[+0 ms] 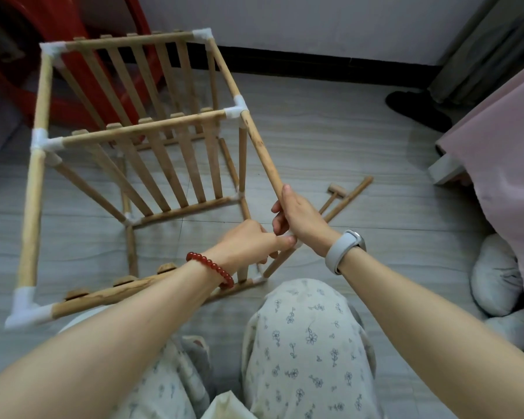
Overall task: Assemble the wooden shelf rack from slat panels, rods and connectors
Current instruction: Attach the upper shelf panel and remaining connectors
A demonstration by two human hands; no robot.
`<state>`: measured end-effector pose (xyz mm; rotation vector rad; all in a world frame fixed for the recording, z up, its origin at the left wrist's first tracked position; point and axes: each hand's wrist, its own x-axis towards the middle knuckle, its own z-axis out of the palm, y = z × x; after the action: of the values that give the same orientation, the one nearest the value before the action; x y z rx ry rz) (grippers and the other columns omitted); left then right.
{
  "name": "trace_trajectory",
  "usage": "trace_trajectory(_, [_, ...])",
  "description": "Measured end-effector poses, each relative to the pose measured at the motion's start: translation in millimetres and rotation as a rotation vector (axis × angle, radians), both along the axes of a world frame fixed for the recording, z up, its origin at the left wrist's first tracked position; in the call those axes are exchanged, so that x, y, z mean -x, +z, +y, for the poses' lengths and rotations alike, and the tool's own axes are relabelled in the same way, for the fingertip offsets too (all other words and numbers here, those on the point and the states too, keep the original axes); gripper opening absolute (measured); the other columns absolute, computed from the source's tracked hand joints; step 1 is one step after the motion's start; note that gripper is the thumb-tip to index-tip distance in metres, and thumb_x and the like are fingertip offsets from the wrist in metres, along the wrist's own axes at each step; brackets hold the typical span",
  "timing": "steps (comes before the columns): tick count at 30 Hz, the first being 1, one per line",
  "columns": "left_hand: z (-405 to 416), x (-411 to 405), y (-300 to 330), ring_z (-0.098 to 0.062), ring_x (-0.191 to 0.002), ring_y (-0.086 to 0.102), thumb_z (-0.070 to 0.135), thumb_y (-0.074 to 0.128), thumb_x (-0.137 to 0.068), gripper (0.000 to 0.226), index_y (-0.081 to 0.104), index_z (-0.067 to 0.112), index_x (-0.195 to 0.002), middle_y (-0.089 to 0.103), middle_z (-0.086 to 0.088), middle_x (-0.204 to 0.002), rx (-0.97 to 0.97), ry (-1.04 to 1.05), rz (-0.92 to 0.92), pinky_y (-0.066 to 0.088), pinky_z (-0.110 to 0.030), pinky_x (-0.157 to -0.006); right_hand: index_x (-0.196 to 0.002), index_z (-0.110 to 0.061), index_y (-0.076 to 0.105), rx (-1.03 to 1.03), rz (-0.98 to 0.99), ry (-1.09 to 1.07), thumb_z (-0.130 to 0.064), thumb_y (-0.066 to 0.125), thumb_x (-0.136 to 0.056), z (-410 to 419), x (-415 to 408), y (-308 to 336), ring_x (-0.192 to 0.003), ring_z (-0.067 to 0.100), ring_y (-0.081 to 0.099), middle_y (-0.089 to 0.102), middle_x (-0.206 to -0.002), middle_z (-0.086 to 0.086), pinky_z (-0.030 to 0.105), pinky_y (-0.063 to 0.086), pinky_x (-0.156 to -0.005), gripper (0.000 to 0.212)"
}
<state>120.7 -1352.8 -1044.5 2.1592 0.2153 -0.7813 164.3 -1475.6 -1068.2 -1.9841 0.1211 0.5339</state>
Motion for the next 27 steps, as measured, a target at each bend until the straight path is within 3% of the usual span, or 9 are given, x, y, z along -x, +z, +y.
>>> trace_trajectory(3, [-0.9,0.1,1.2,-0.012,-0.083,0.064,0.059,0.064,-0.076,0.049,0.055,0.021,-0.047,0.072,0.002,-0.078,-0.038,0.052,-0.022,0.049,-0.032,-0.082,-0.082,-0.014,0.047,-0.021,-0.002,-0.007,-0.043,0.015,-0.101,1.3,-2.1,1.5,-0.054,0.014,0.055,0.054,-0.057,0.000,0.021,0.044,-0.051,0.048])
trace_trajectory(8, [-2.1,-1.2,1.6,-0.014,-0.085,0.066,0.057,0.069,-0.074,0.051,0.054,0.020,-0.042,0.074,0.000,-0.081,-0.025,0.102,-0.007,0.050,-0.039,-0.088,-0.076,-0.015,0.044,-0.039,0.013,-0.056,-0.043,0.015,-0.101,2.8,-1.2,3.4,-0.056,0.017,0.049,0.047,-0.059,-0.001,0.024,0.043,-0.051,0.048])
trace_trajectory(17, [3.1,1.1,0.2,-0.016,-0.077,0.064,0.055,0.070,-0.074,0.047,0.057,0.020,-0.047,0.071,-0.001,-0.070,-0.037,0.143,0.019,0.051,-0.035,-0.081,-0.069,-0.016,0.041,-0.009,-0.005,-0.084,-0.042,0.014,-0.101,12.8,3.6,3.0,-0.056,0.015,0.044,0.045,-0.062,0.001,0.029,0.041,-0.058,0.049])
trace_trajectory(23, [4.5,4.2,-2.1,-0.016,-0.069,0.061,0.059,0.070,-0.071,0.043,0.065,0.019,-0.056,0.062,0.004,-0.056,-0.064,0.150,0.017,0.051,-0.034,-0.077,-0.068,-0.017,0.040,-0.012,-0.004,-0.076,-0.042,0.013,-0.101,16.6,8.9,3.9,-0.054,0.013,0.041,0.042,-0.063,0.001,0.026,0.039,-0.055,0.050])
trace_trajectory(27, [6.7,8.1,-4.8,-0.012,-0.067,0.060,0.066,0.065,-0.071,0.046,0.067,0.022,-0.059,0.061,0.007,-0.057,-0.122,0.091,-0.044,0.049,-0.029,-0.066,-0.072,-0.017,0.042,-0.039,0.033,-0.080,-0.043,0.013,-0.101,16.0,10.4,3.5,-0.055,0.015,0.043,0.045,-0.058,-0.001,0.027,0.041,-0.058,0.049])
